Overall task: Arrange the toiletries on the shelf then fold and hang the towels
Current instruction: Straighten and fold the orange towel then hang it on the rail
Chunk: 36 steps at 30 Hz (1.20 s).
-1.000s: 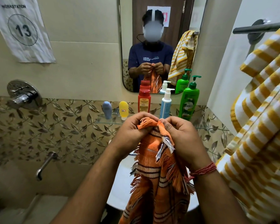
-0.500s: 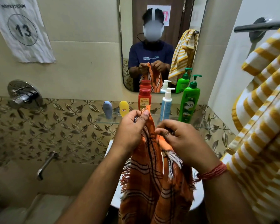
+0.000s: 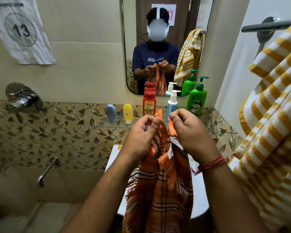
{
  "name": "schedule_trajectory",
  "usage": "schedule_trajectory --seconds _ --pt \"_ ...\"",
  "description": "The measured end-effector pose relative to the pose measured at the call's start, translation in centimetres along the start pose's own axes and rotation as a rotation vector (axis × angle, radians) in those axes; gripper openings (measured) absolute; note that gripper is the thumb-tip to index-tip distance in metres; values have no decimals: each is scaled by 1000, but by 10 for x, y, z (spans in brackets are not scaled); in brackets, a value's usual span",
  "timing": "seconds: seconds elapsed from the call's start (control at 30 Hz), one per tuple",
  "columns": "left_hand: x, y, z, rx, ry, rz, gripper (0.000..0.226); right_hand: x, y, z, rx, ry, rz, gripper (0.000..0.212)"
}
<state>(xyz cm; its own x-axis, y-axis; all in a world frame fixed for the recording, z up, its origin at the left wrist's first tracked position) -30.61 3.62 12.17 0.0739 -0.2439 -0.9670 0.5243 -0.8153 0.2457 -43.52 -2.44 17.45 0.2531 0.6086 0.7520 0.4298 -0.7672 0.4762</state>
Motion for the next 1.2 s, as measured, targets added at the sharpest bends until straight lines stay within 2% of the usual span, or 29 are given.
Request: schedule_trajectory --seconds 0.1,0.2,0.27,0.37,0.47,0.6,0.67,0.83,1.03,1.1,1.2 --pt "1 -4 6 84 44 39 59 0 -1 5 -82 -77 26 24" --pt "2 -12 17 209 85 31 52 -4 1 10 -88 -89 53 23" --pt "3 -12 15 212 115 28 46 -7 2 12 -64 -89 65 21" --pt "5 -5 0 129 63 2 31 -7 1 12 42 9 35 20" --pt "14 -2 -9 82 -94 -111 34 -4 -5 11 193 81 -70 9" --pt "16 -5 0 143 -174 -150 35 -5 -11 12 336 132 -124 24" --pt "16 -7 4 188 -176 -168 39 -5 -10 10 303 93 -143 24" --pt "15 -9 9 255 -110 -178 39 6 -9 3 201 -75 -246 9" --pt "17 -5 6 166 -134 -209 41 11 -8 -3 99 -224 -368 6" --pt "19 -1 1 96 -168 -219 33 7 -8 -10 18 -47 -311 5" --pt "19 3 -4 22 -152 -191 28 -5 -10 -15 -50 515 -106 9"
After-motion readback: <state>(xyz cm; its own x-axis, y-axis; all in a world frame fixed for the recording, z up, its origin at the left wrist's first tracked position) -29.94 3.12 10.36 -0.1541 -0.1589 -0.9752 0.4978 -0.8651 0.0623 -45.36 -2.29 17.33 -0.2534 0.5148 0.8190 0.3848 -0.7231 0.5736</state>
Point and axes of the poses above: each hand's wrist, its own y-axis towards the middle knuckle, its own z-axis out of the palm, x = y × z, the point moved 7 cm from there along y, towards the middle knuckle, and after that the axes turned 7 degrees about -x, right-handed, at the moved point
